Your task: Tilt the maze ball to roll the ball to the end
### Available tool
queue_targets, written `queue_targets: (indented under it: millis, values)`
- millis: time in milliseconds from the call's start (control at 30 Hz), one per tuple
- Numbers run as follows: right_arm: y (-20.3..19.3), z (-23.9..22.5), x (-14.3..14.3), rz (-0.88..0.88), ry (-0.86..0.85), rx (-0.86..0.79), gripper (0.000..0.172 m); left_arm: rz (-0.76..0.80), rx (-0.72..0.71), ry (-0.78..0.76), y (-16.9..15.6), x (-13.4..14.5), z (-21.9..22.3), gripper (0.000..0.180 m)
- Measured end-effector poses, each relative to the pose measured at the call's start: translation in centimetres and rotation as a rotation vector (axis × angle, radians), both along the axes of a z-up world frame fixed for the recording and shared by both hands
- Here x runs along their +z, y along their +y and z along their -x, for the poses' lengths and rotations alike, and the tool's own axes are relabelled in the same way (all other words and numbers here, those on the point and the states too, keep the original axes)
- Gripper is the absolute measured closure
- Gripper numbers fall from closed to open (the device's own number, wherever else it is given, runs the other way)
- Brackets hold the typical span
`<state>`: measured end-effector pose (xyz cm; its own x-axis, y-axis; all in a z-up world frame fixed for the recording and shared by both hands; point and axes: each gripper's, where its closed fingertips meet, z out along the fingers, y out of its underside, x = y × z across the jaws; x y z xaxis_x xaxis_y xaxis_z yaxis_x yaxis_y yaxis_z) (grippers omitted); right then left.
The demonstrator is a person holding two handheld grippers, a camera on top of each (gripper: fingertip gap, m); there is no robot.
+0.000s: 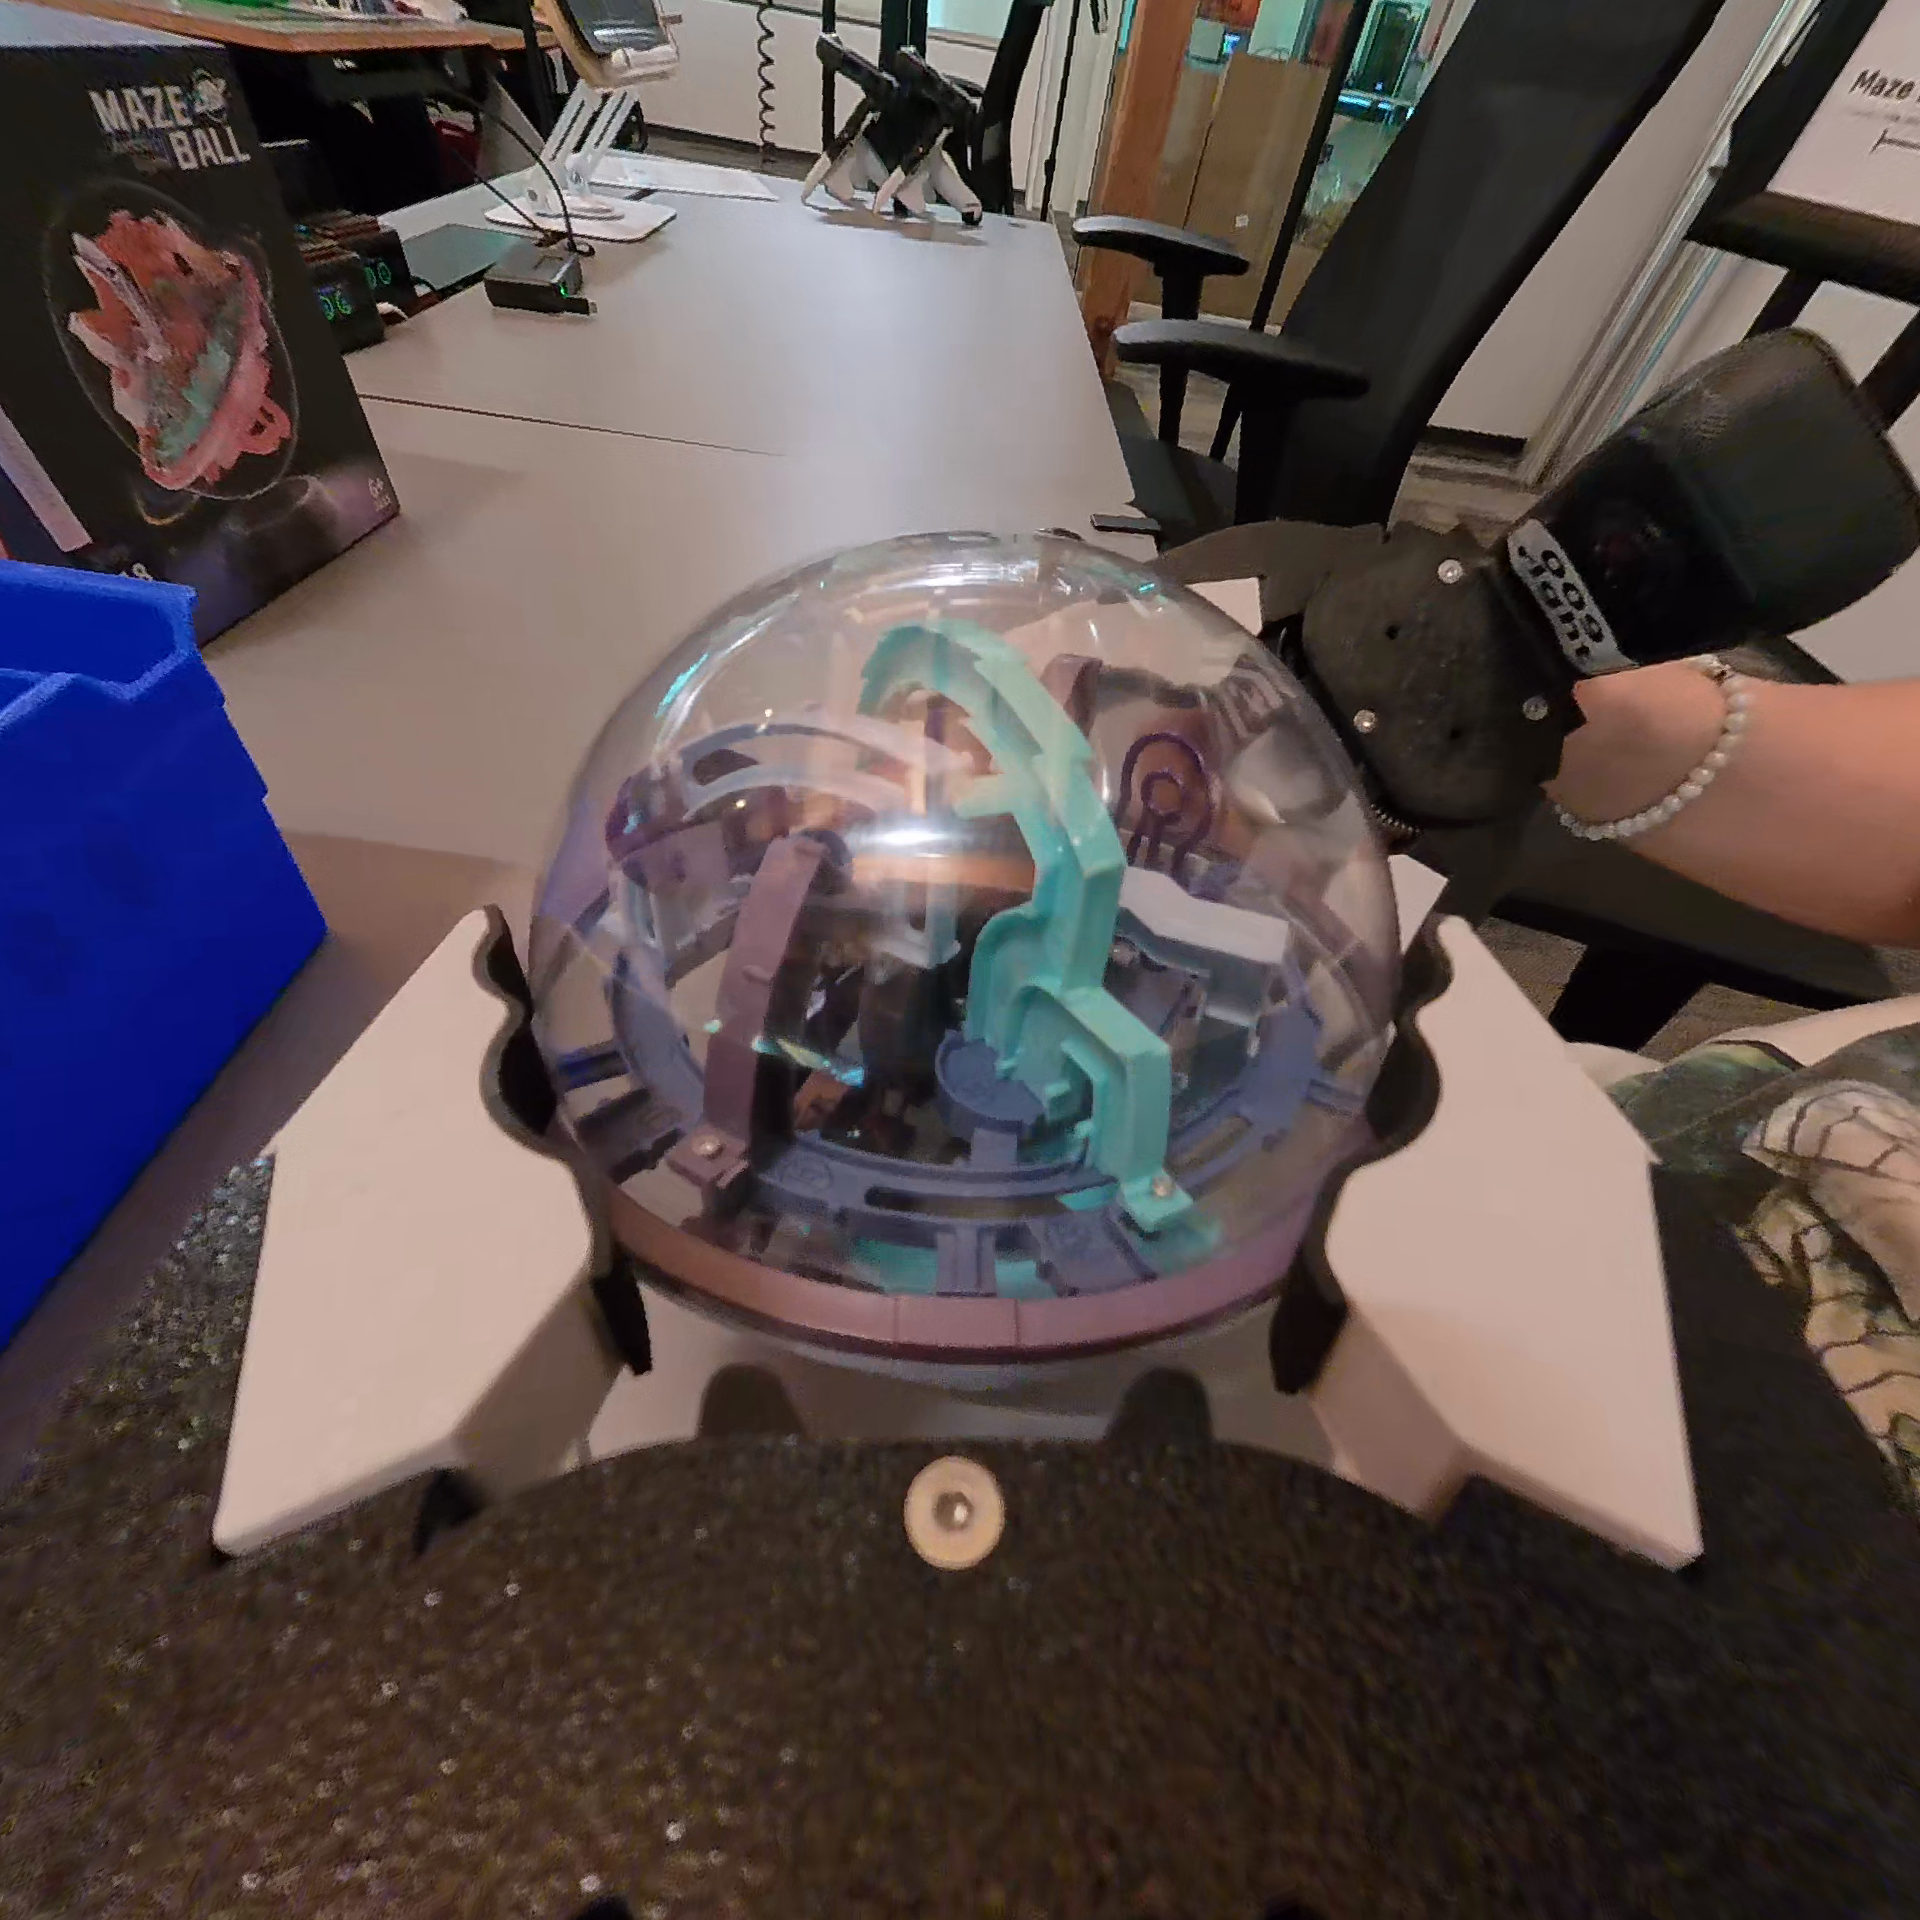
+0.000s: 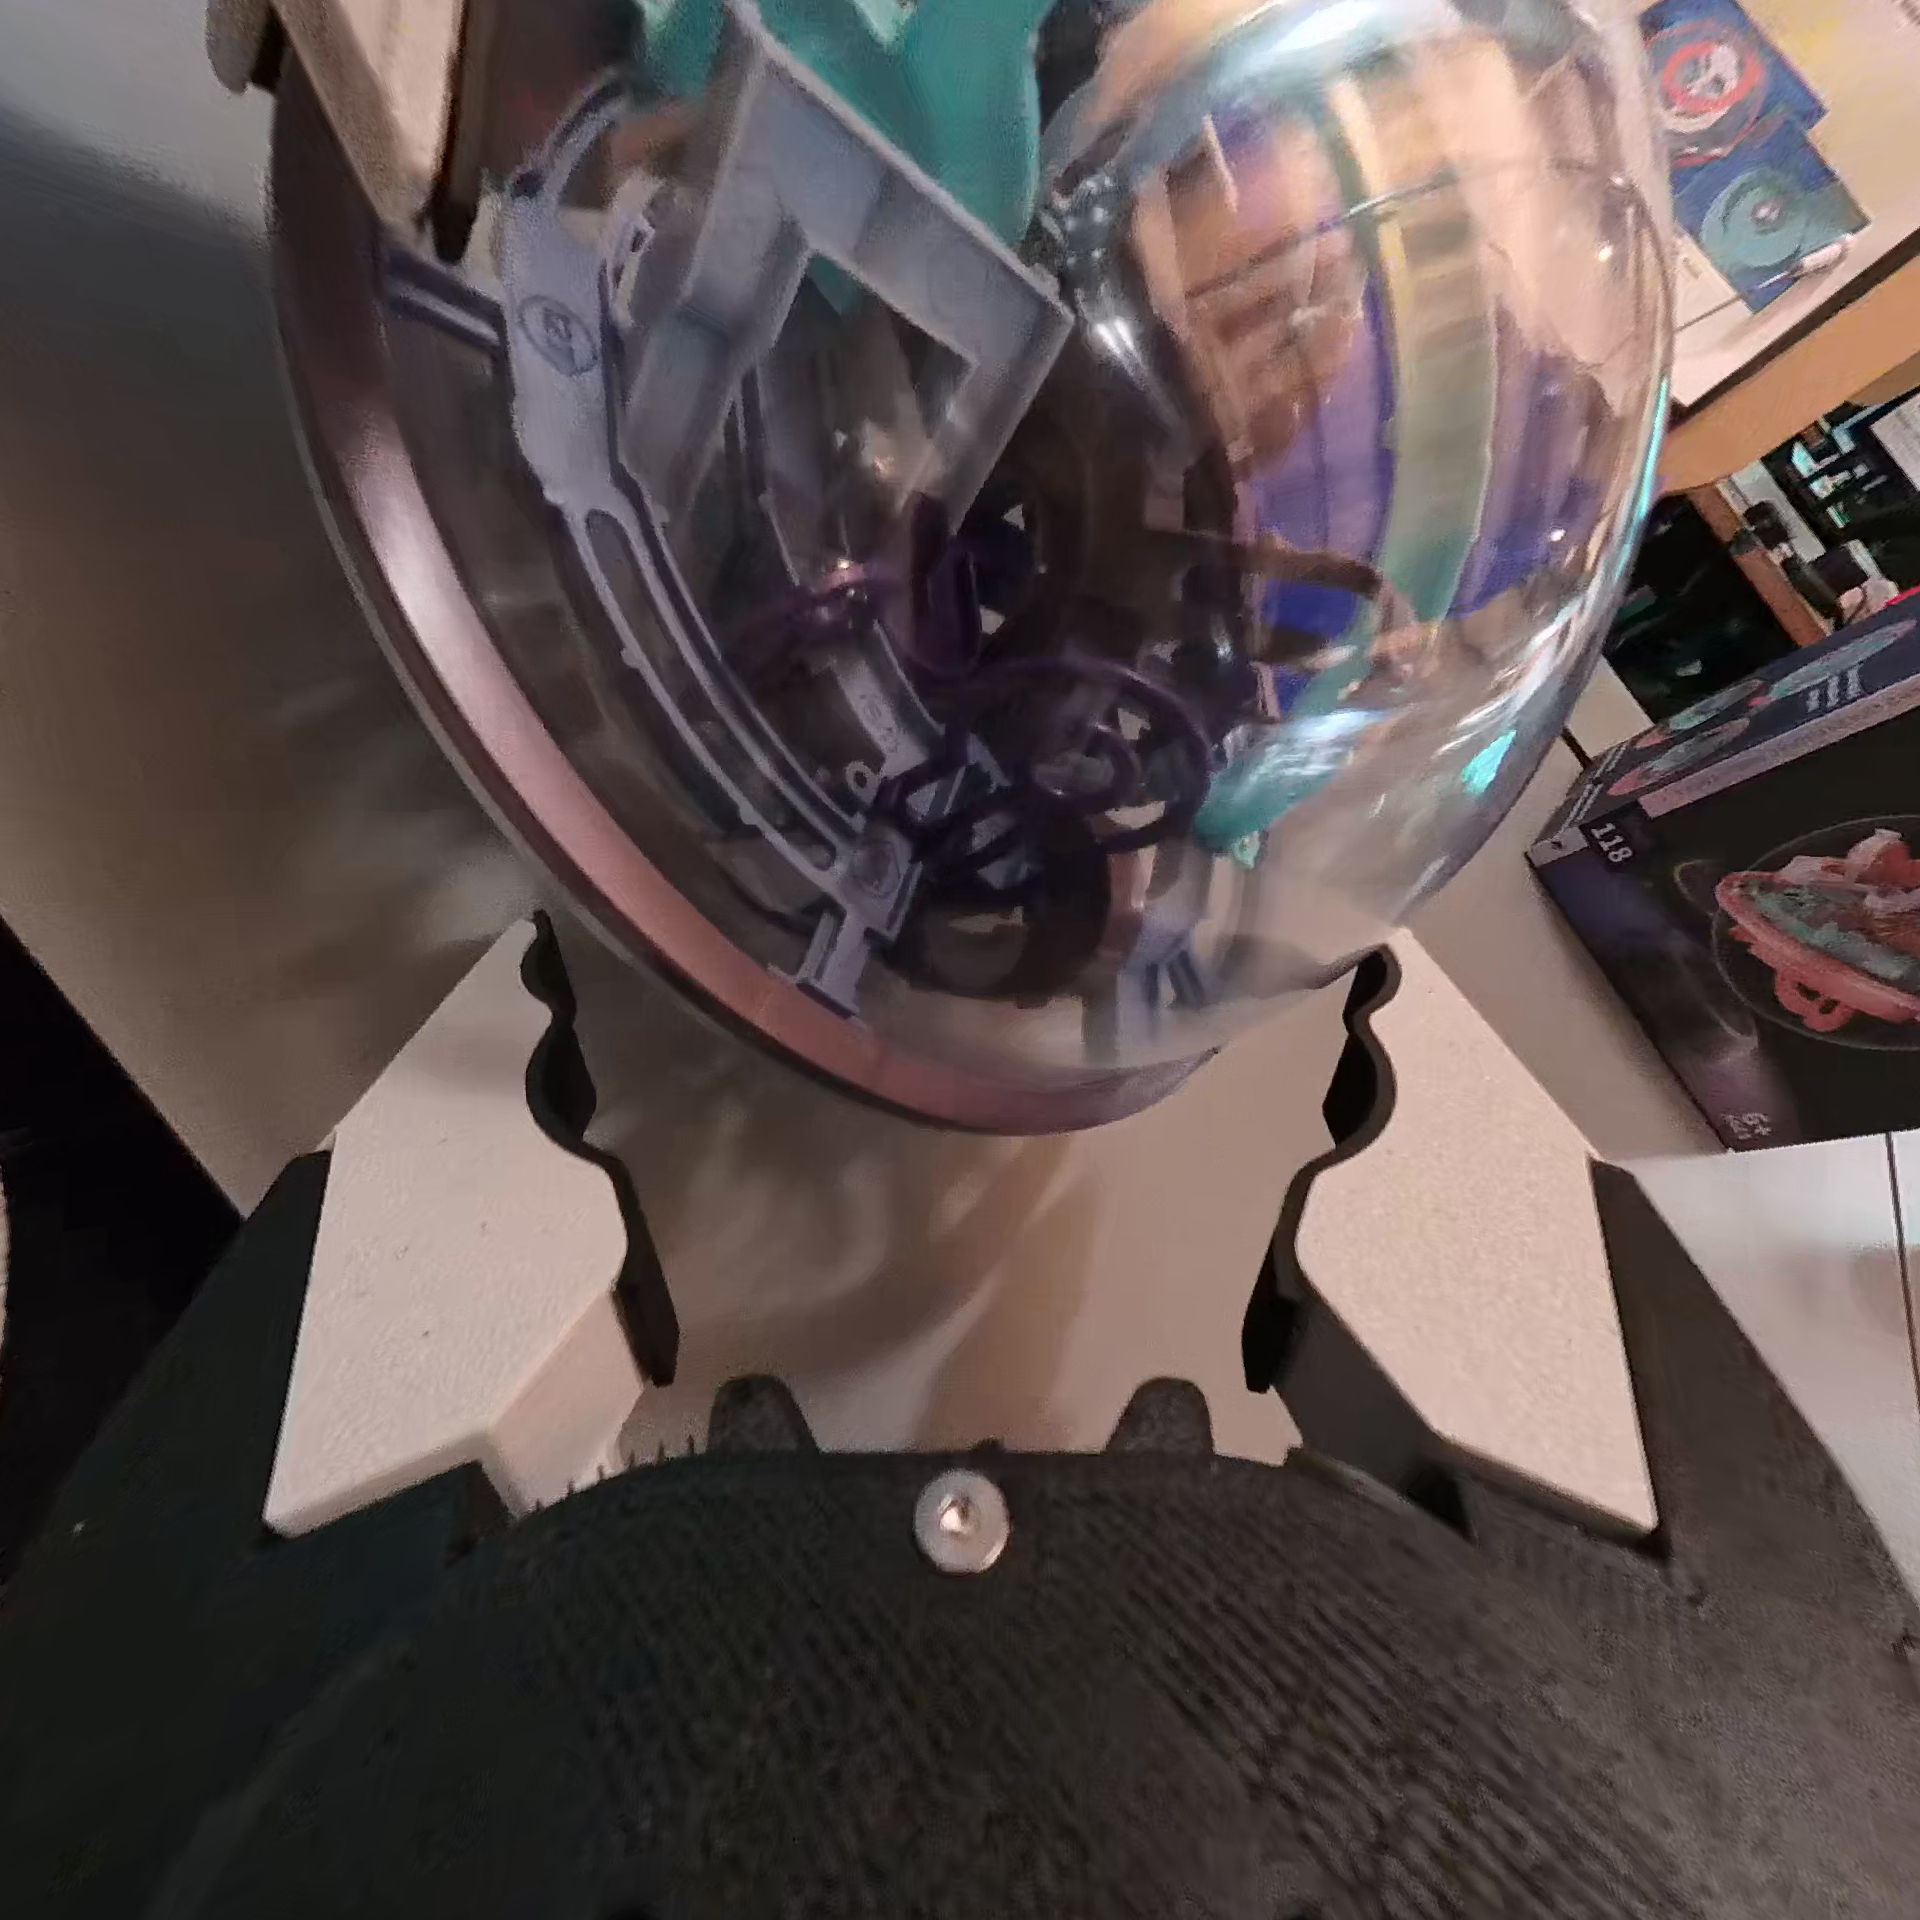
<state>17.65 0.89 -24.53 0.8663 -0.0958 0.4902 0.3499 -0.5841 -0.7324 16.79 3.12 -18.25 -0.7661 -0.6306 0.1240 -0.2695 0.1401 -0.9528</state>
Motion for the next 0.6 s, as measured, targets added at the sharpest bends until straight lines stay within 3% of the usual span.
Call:
queue_targets:
  millis: [267,400,600]
  values:
    - [-0.1,0.0,-0.2,0.04,-0.013,0.019,0.027,0.008,0.002,0.015,0.2,0.0,0.0,0.024]
    - [0.6,-0.3,1.6,-0.003,-0.144,0.059,0.017,-0.009,0.002,0.031,0.2,-0.5,-0.1,0.025]
    - [1.2,-0.5,2.3,-0.039,-0.142,0.054,0.016,-0.002,0.007,0.035,0.2,-0.8,-0.2,0.025]
